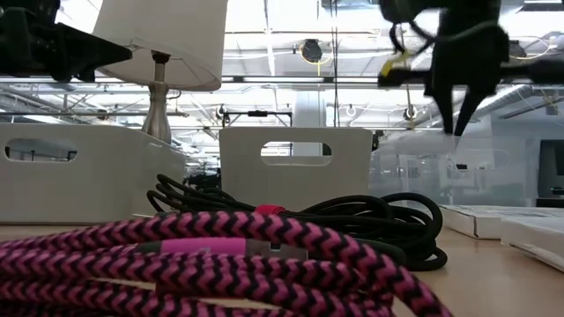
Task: Pick and place items into bin
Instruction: Put the bottom right white card reader box into the transparent bin
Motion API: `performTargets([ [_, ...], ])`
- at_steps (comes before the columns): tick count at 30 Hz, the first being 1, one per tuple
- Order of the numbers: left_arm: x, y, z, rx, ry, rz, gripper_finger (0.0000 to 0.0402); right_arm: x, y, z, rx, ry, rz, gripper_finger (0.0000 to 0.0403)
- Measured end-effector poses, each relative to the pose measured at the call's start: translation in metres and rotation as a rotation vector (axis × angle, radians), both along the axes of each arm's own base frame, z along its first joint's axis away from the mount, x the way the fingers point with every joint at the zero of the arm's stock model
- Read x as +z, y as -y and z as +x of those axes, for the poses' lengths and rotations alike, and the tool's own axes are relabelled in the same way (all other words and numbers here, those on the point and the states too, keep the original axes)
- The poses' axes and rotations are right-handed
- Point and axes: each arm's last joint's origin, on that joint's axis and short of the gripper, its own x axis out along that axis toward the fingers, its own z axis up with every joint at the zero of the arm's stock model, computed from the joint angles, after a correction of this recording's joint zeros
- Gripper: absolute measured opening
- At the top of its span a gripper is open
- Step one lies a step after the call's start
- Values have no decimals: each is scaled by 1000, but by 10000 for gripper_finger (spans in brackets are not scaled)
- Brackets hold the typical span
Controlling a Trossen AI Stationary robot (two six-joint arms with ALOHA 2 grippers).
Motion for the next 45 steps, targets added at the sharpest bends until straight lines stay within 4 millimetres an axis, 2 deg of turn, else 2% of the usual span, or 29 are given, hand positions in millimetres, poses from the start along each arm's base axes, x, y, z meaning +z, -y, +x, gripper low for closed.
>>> performTargets([
  [6,0,0,0,0,0,0,47,-24,15,-2,73,-46,20,0],
  [10,0,0,0,-1,0,-1,47,-32,19,-5,117,-83,21,0],
  [18,0,0,0,0,-1,0,47,-35,15,1,278,-57,-24,0],
  [30,-1,0,0,-5,-5,-21,47,-38,9,6,266,3,91,1],
  [40,-2,0,0,-6,-11,-19,47,-37,12,5,193,16,78,62],
  [45,-2,0,0,-7,-12,-19,47,-27,13,1,133,81,63,98],
])
